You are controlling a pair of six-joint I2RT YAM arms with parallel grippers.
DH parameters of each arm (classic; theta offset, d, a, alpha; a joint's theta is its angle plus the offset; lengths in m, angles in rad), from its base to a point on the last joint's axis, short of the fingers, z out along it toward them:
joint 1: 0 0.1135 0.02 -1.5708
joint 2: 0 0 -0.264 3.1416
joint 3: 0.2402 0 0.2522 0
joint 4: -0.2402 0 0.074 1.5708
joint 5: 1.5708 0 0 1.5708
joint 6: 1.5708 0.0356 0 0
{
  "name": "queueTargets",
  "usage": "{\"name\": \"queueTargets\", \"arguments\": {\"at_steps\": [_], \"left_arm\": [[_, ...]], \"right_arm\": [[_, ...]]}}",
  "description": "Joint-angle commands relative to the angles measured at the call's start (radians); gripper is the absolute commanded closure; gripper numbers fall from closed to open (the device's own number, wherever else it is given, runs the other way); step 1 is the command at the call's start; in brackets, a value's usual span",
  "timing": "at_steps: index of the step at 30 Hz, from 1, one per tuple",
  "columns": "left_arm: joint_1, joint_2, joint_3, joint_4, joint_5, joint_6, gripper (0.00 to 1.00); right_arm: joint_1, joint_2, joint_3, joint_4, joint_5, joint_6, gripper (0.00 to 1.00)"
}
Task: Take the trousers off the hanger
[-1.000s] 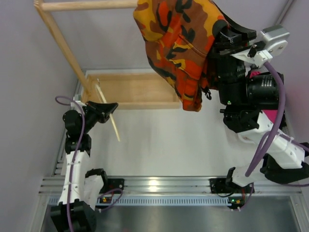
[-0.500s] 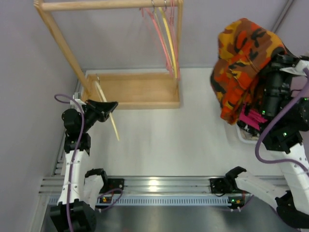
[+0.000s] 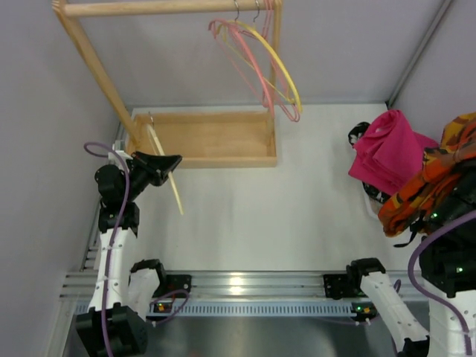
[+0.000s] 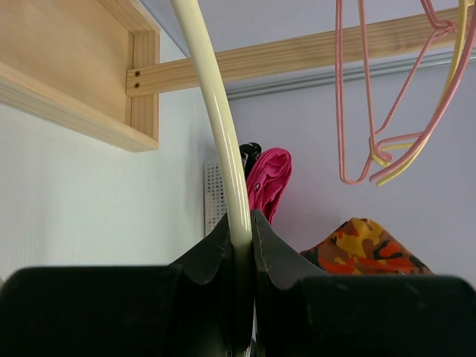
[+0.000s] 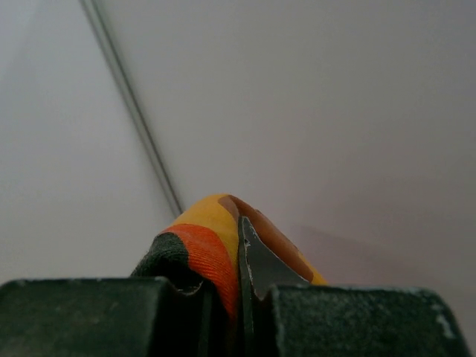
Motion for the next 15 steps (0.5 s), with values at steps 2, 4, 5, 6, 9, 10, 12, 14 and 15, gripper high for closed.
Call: {"name": "queueTargets", "arguments": {"at_steps": [2,4,5,6,9,10,12,14,15], "left_arm": [[0.004,-0.025,0.054,0.064,0.017,0.008,1.00],[0.004,-0.024,0.060,0.064,0.022,0.008,1.00],[0.004,-0.025,0.062,0.064,0.020,0.008,1.00],[0.004,-0.027,0.063,0.066,0.022,0.008,1.00],[0.004,-0.025,0.071,0.066,0.024,0.006,1.00],[0.004,-0.025,0.073,0.064,0.024,0.006,1.00],[0.004,-0.024,0.082,0.066,0.030,0.008,1.00],[0.004,-0.027,0.086,0.064,0.033,0.008,1.00],[0.004,-0.028,0.091,0.064,0.036,0.008,1.00]], "right_arm": [[-0.076,-0.034,-0.026,-0.012,0.058,0.037,1.00],[-0.100,-0.038,-0.026,-0.024,0.067,0.034,1.00],[-0.128,-0.029,-0.029,-0.056,0.070,0.029,1.00],[-0.132,-0.021,-0.029,-0.067,0.081,0.022,1.00],[-0.214,-0.001,-0.062,-0.085,0.156,0.017,1.00],[-0.224,-0.004,-0.107,-0.075,0.183,0.017,1.00],[-0.228,-0.007,-0.150,-0.024,0.187,-0.006,1.00],[-0.229,0.018,-0.193,0.040,0.196,-0.044,1.00],[-0.229,0.032,-0.200,0.068,0.203,-0.079,1.00]]}}
